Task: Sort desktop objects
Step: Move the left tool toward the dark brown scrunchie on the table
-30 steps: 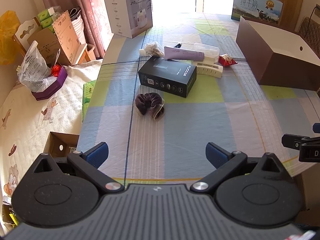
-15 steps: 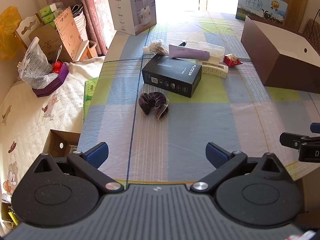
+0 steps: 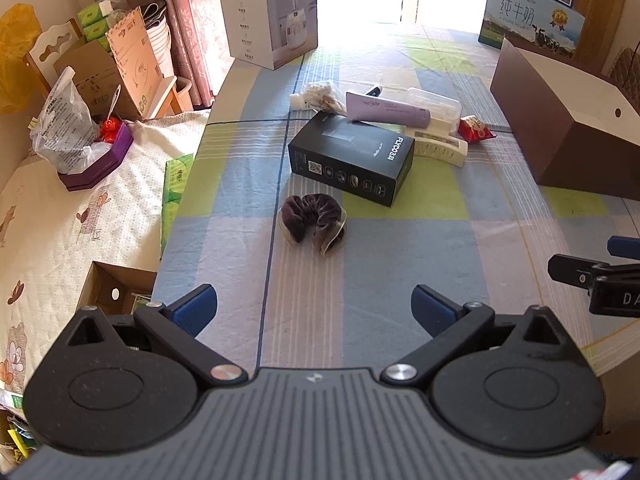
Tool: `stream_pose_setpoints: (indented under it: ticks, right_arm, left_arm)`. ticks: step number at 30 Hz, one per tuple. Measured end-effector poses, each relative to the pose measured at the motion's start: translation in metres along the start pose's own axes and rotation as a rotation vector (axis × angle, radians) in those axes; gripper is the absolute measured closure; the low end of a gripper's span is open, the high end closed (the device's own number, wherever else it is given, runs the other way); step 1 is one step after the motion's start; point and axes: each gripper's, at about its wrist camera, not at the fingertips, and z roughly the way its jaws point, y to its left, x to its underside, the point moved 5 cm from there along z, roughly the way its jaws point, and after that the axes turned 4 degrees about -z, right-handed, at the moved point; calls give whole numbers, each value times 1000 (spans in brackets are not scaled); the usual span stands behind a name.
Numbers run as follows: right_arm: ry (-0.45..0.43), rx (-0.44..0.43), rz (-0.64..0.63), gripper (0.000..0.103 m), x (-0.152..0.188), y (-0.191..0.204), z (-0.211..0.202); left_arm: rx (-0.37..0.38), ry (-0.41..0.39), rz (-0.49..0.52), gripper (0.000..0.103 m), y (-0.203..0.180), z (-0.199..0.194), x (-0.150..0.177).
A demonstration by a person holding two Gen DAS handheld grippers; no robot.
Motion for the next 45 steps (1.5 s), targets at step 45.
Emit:
stream_pose_setpoints:
  ticks: [45]
  right_arm:
    - [-13, -243, -301, 2, -64, -37, 49]
  left_arm:
    - [-178, -33, -183, 7, -60, 23, -24]
